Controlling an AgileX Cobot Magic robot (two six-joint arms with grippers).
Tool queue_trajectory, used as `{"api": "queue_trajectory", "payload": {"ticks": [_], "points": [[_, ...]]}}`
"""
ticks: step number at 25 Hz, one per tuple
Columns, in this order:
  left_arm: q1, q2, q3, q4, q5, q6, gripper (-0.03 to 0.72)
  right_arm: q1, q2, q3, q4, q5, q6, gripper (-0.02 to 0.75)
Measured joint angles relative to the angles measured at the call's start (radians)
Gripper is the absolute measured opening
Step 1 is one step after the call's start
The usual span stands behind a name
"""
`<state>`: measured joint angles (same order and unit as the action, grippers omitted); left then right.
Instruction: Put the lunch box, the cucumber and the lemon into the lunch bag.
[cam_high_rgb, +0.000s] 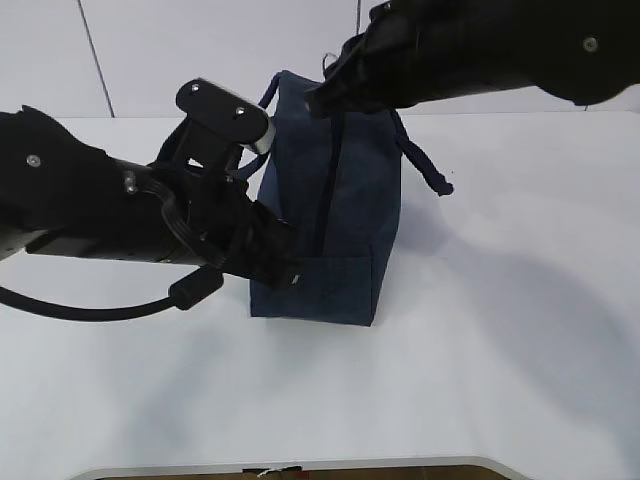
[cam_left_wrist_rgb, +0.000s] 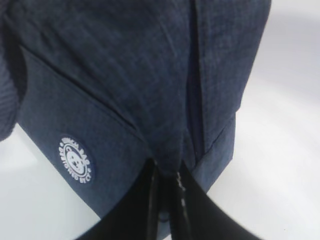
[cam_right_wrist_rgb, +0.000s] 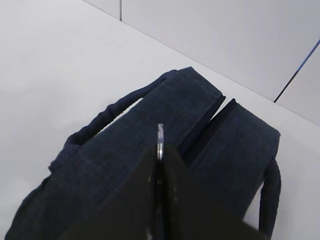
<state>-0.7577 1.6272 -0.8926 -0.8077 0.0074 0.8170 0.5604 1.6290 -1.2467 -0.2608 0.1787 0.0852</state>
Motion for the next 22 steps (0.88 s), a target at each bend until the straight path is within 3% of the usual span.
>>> {"api": "queue_trajectory", "payload": {"ticks": [22], "points": [[0.0, -0.067, 0.07, 0.0, 0.018, 0.0, -0.006, 0.0, 0.223, -0.308, 0.029, 0.131, 0.017, 0.005]]}}
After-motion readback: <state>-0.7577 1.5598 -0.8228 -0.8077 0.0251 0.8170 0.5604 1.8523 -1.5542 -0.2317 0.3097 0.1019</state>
